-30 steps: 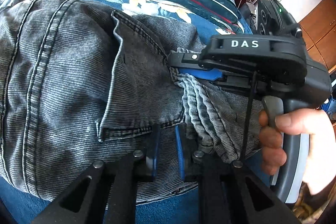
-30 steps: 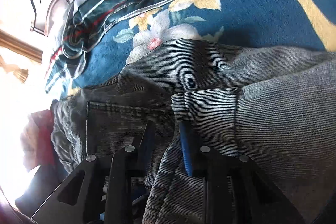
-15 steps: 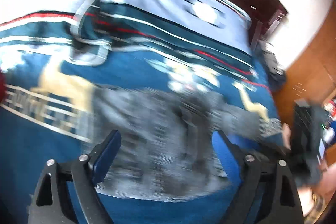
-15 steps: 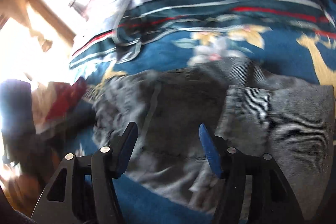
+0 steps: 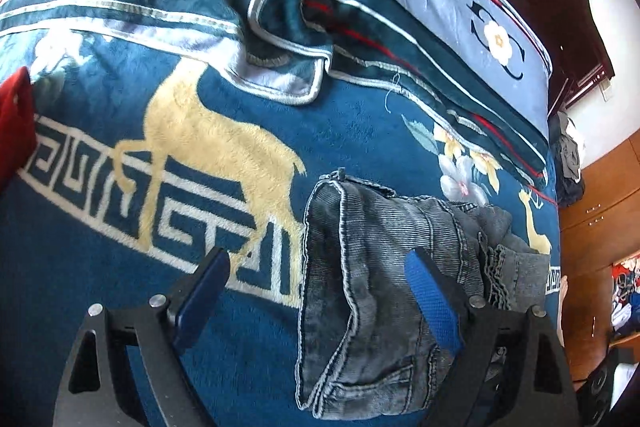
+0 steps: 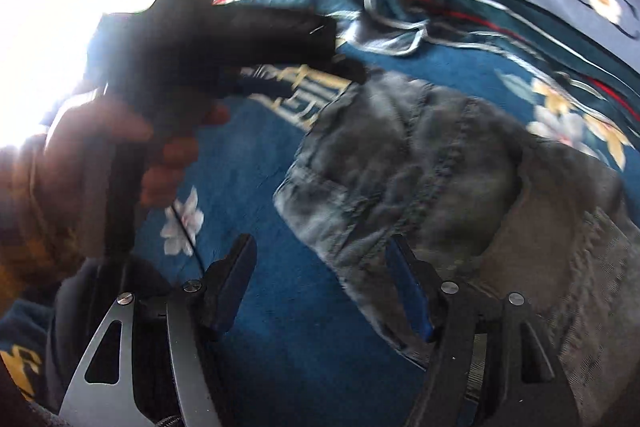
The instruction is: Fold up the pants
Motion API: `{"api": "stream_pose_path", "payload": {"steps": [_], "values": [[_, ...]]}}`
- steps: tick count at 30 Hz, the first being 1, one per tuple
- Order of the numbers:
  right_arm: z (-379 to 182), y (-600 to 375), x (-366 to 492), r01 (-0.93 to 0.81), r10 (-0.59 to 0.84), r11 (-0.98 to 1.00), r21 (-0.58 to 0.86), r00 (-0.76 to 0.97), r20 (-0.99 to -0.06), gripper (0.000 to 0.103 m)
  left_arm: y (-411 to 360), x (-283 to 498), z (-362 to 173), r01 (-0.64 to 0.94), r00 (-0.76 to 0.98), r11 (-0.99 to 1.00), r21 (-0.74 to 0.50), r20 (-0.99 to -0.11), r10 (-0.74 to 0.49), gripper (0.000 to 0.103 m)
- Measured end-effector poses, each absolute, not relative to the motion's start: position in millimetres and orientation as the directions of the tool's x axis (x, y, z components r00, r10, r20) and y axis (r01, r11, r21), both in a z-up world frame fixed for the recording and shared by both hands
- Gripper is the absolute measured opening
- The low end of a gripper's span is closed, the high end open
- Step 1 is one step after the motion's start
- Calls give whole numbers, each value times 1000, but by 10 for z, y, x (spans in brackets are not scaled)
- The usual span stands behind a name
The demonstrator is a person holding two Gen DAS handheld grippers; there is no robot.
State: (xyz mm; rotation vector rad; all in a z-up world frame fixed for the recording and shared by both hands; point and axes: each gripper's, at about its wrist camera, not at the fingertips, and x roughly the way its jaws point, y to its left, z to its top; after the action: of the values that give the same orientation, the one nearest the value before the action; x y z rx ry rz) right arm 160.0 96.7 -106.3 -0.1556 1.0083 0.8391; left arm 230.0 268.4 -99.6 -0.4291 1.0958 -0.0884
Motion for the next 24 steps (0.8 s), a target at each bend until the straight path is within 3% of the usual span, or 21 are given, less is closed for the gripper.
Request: {"api": "stream_pose_path", "payload": {"steps": [16,24], "values": [[-1418,1400,1574,-750,411,660,32,326,-851,71,2690,2586,-1420,-85,350,942,-324,-895,-276,89],[-1678,1632,1365,-767,255,589,-254,474,-843,72,2542,2668,-1465,-24,325,970,-240,-920,-220,88]]}}
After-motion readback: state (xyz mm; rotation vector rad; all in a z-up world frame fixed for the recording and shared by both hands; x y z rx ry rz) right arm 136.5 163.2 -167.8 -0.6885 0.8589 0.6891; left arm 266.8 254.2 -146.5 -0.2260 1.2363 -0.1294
